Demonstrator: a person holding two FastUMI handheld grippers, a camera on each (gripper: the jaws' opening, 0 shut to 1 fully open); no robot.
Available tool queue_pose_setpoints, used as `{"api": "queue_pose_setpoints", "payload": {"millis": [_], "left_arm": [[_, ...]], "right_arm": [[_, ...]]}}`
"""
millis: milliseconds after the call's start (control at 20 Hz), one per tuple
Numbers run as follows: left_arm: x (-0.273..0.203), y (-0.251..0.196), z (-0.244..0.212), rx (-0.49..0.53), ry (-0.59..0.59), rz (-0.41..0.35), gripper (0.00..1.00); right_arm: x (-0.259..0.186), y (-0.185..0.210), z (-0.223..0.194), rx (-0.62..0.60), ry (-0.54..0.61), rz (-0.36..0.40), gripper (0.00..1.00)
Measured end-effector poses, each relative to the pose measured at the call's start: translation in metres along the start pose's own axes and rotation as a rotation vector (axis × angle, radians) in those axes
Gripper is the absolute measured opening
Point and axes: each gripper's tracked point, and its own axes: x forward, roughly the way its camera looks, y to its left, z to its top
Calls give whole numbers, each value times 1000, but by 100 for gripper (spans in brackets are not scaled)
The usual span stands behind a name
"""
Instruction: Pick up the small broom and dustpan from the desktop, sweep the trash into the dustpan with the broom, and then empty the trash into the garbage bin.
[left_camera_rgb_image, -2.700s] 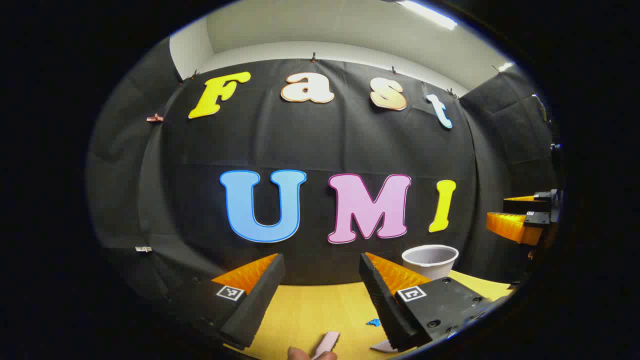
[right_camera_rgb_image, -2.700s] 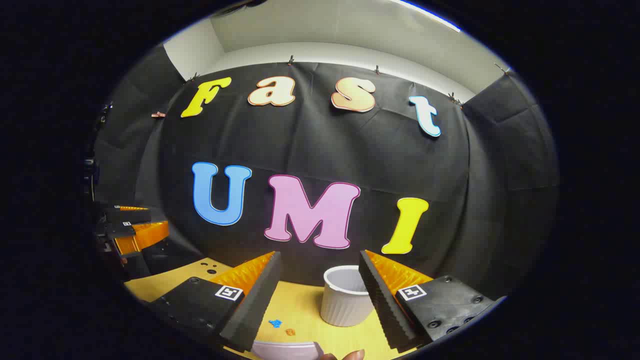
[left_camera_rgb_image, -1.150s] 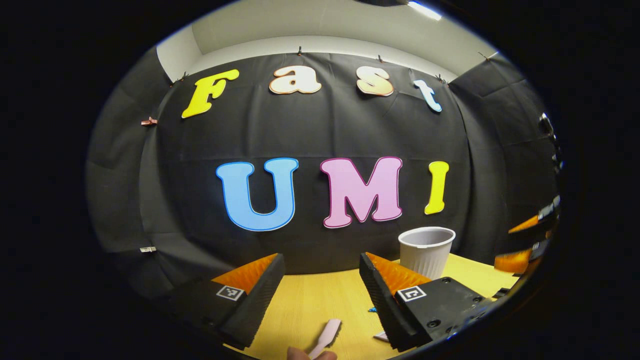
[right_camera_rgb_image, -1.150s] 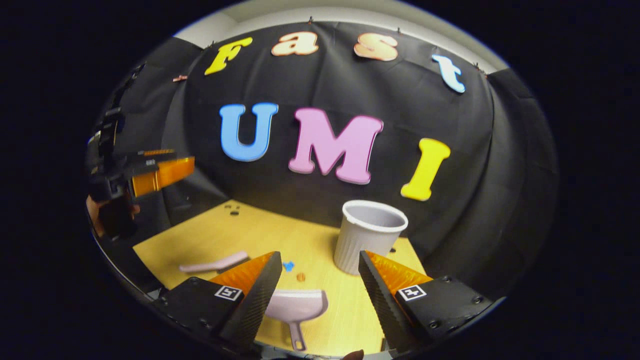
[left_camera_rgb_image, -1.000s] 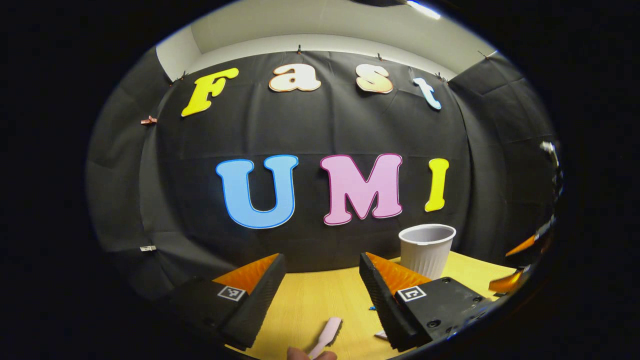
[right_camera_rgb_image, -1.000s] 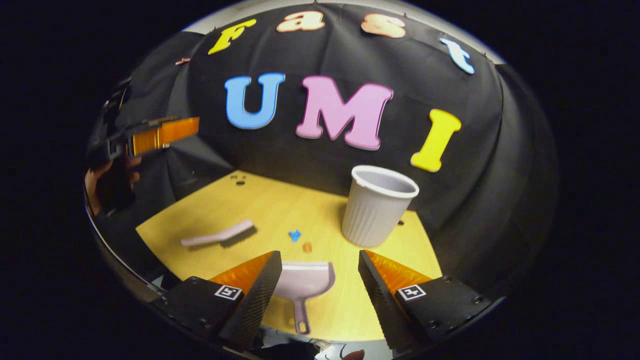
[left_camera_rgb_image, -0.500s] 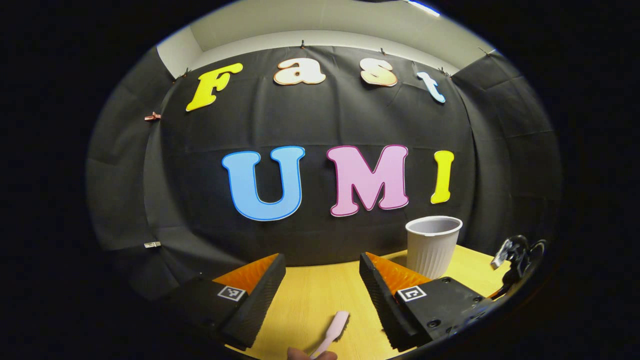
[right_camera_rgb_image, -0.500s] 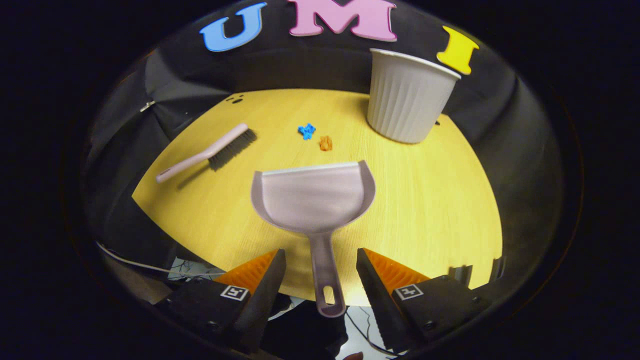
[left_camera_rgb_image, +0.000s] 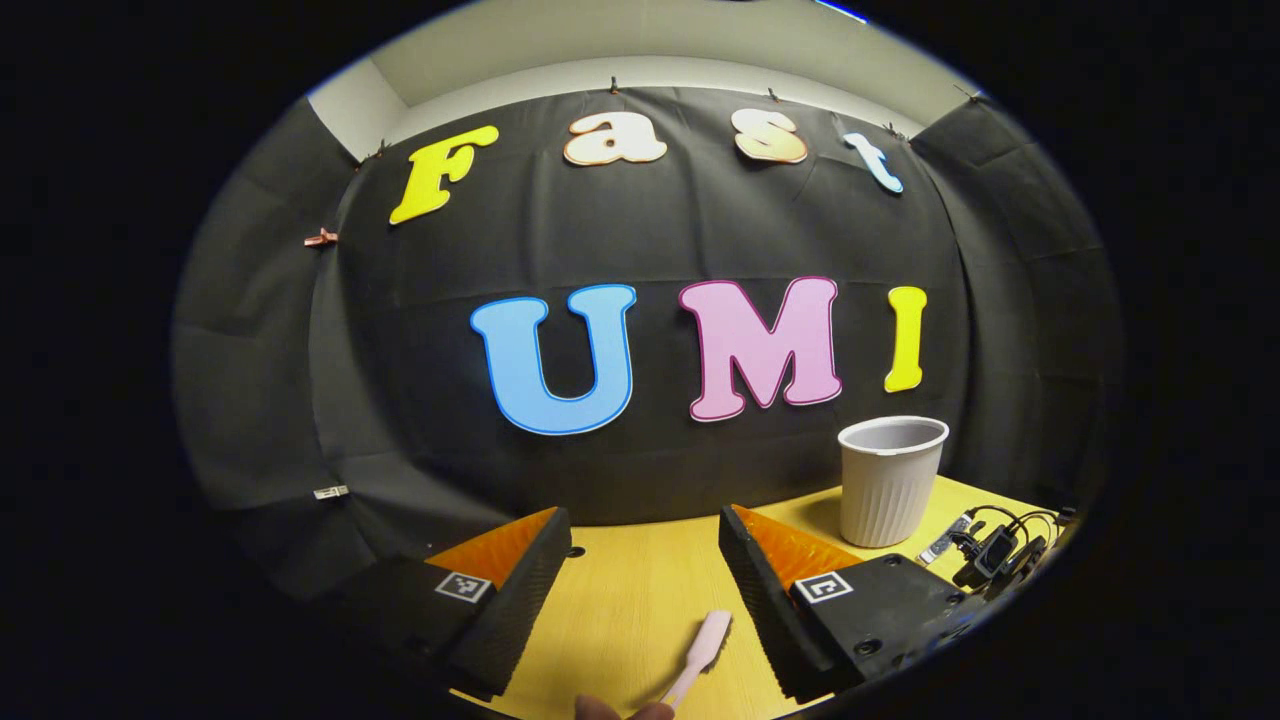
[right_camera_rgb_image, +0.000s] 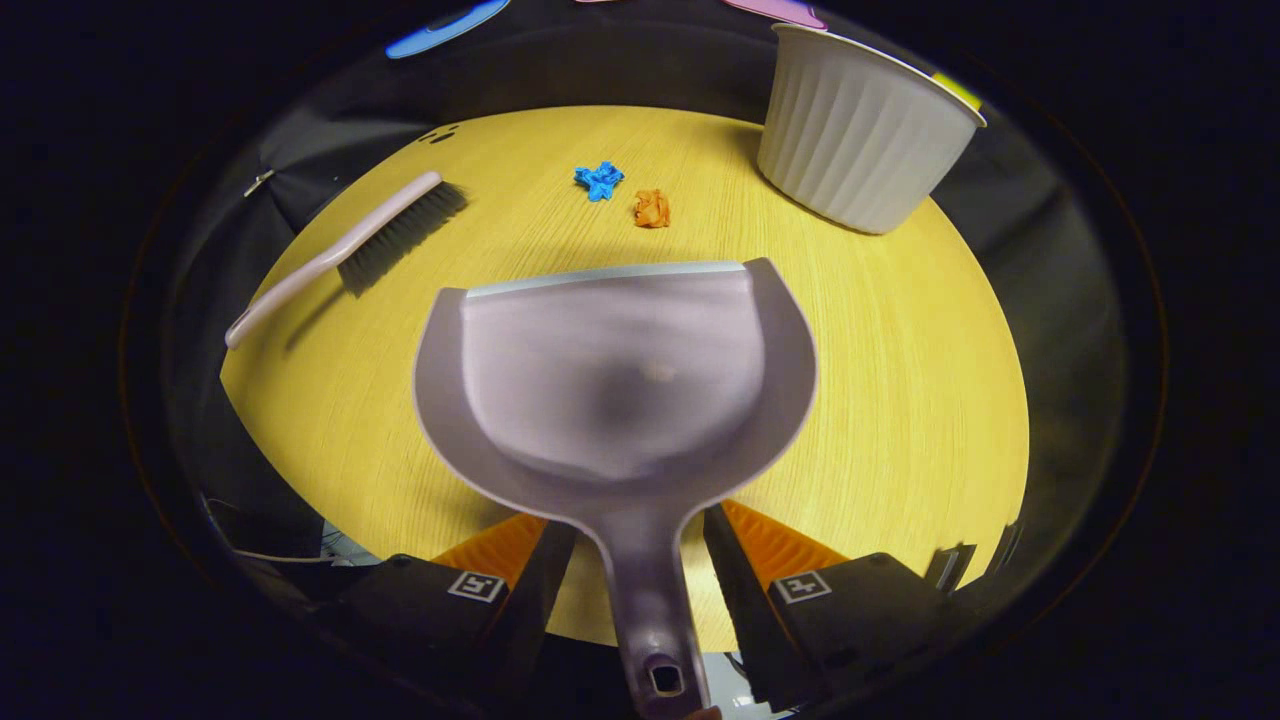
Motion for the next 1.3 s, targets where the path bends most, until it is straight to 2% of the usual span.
{"api": "queue_pose_setpoints", "payload": {"millis": [100, 200, 300, 400, 500, 550, 650, 750, 850, 1000, 1100, 1150, 1200, 1300], "left_arm": [[0, 2, -3, -6, 5, 7, 94], [1, 3, -5, -10, 10, 11, 94], [3, 1, -8, -15, 15, 10, 95], [7, -3, -10, -19, 18, 5, 95], [11, -9, -18, -16, 37, -10, 95], [13, -11, -22, -17, 49, -16, 95], [15, -16, -38, -17, 92, -40, 94], [19, -18, -66, -4, 163, -57, 95], [20, -18, -112, 22, 271, -101, 97], [21, -35, -195, -1, 525, -241, 97], [16, -44, -237, -29, 680, -302, 96], [20, -42, -257, -38, 746, -310, 95], [30, -45, -275, -41, 776, -313, 95], [39, -50, -303, -18, 838, -319, 93]], "right_arm": [[8, 3, 2, -3, 1, 6, 79], [2, 6, 2, 6, 13, 16, 66], [3, 9, 2, 27, 28, 38, 62], [4, 9, 3, 36, 32, 40, 46], [4, 9, 4, 27, 30, 42, 46], [6, 10, 3, 19, 31, 48, 41], [1, 8, 5, -1, 11, 48, 38], [-7, 5, 6, -19, -11, 37, 40], [-36, 5, 11, -68, -74, 39, 36], [-66, 0, 11, -106, -112, 23, 36], [-80, -2, 9, -102, -122, 15, 36], [-85, -4, 9, -99, -125, 12, 40], [-89, -7, 9, -100, -129, 6, 37], [-95, -14, 10, -120, -128, -8, 36]]}}
